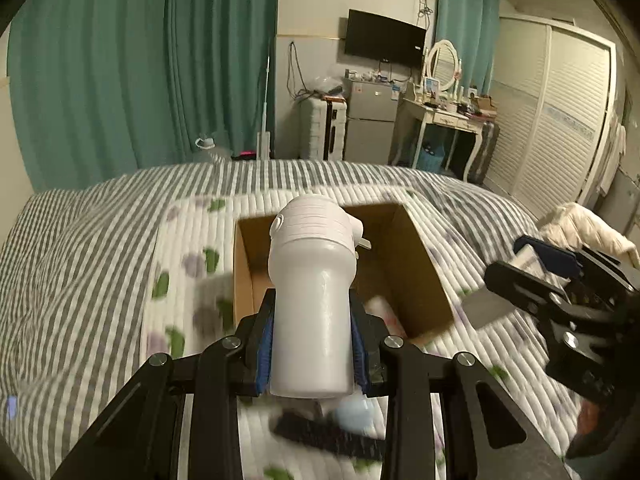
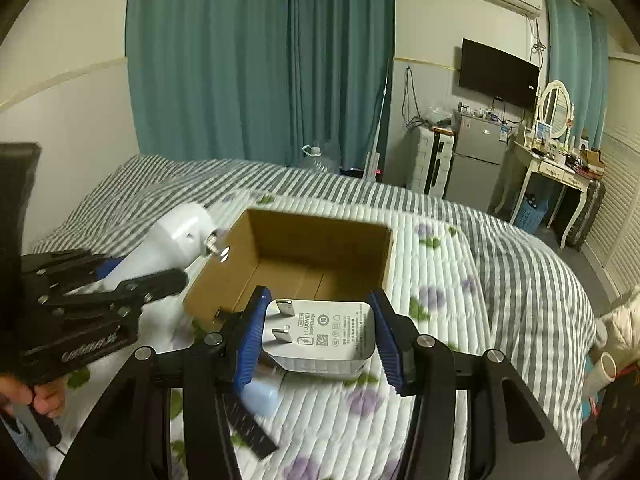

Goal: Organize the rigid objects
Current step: 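Carry the charger and bottle into the box and release both, then grasp the black TV remote with the right gripper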

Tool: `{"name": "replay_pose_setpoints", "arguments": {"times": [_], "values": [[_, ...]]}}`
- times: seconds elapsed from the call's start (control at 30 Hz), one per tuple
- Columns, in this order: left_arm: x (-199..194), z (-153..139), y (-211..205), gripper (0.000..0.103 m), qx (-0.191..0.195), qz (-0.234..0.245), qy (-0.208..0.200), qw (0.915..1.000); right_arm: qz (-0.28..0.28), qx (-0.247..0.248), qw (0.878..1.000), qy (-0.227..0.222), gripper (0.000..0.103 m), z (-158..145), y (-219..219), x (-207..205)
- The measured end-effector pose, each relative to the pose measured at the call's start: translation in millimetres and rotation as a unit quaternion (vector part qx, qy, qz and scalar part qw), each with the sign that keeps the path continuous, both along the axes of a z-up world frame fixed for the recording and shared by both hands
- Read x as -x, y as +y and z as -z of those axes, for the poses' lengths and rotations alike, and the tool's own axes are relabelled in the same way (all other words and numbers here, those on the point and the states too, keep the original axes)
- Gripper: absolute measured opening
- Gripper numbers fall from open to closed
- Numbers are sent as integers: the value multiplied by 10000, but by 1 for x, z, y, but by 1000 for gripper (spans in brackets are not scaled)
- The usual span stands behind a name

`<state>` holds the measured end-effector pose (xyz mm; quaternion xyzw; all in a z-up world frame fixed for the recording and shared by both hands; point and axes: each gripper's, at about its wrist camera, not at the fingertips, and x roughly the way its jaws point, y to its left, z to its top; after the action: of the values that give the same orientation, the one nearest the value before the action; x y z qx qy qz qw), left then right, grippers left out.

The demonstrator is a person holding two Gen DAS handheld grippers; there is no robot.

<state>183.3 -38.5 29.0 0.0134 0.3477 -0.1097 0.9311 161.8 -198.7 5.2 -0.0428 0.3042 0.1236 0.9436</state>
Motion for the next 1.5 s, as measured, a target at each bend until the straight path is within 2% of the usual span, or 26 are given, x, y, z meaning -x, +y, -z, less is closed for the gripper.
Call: {"name": "replay_pose_setpoints", "arguments": {"times": [0.1, 0.2, 0.3, 0.47, 0.53, 0.57, 0.6, 0.63, 0.8, 0.97, 1.1, 1.13, 1.17, 1.2, 1.23, 1.37, 1.5], "values": [[-30, 11, -3, 32, 32, -70, 99, 9999, -2, -38, 10000, 28, 50, 0, -6, -26], [-62, 36, -5, 32, 9, -149, 387, 9991, 24, -22, 10000, 64, 50, 8, -10, -50], [-78, 58, -10, 32, -136, -200, 528, 9983, 10, -14, 9998, 175, 50, 21, -13, -72], [-89, 87, -17, 33, -97, -177, 559, 9982, 20, -47, 9993, 361, 50, 40, -16, -94], [-90, 93, -23, 38, -226, -130, 546, 9982, -7, -21, 9991, 420, 50, 47, -15, -99], [-89, 95, -27, 45, -312, -104, 576, 9978, -19, -12, 9990, 444, 50, 50, -15, -101], [-89, 96, -28, 63, -382, -133, 582, 9975, -24, -14, 9989, 464, 50, 52, -16, -101], [-88, 95, -27, 73, -405, -199, 542, 9975, -33, -24, 9987, 502, 50, 54, -15, -103], [-86, 86, -11, 73, -20, -301, 547, 9980, -76, 11, 9985, 546, 50, 55, -10, -114], [-76, 65, 4, 73, -8, -418, 270, 9988, -91, 94, 9983, 560, 50, 54, 4, -132], [-61, 48, 15, 73, 87, -459, 77, 9989, -40, -112, 9981, 602, 50, 54, 7, -151], [-56, 43, 18, 77, 71, -501, 20, 9987, -24, -187, 9978, 632, 59, 55, 7, -156], [-50, 40, 22, 81, 21, -595, -33, 9982, 43, -231, 9977, 632, 78, 54, 7, -159], [-43, 37, 25, 88, -24, -706, -72, 9975, 152, -226, 9976, 633, 85, 53, 7, -158], [-38, 36, 28, 92, -50, -783, -88, 9969, 297, -218, 9974, 626, 86, 51, 6, -155], [-9, 36, 42, 93, -134, -840, 26, 9964, 390, -152, 9977, 525, 86, 41, 3, -124], [28, 36, 52, 93, -186, -884, 88, 9959, 351, 147, 9988, 308, 88, 28, 0, -73]]}}
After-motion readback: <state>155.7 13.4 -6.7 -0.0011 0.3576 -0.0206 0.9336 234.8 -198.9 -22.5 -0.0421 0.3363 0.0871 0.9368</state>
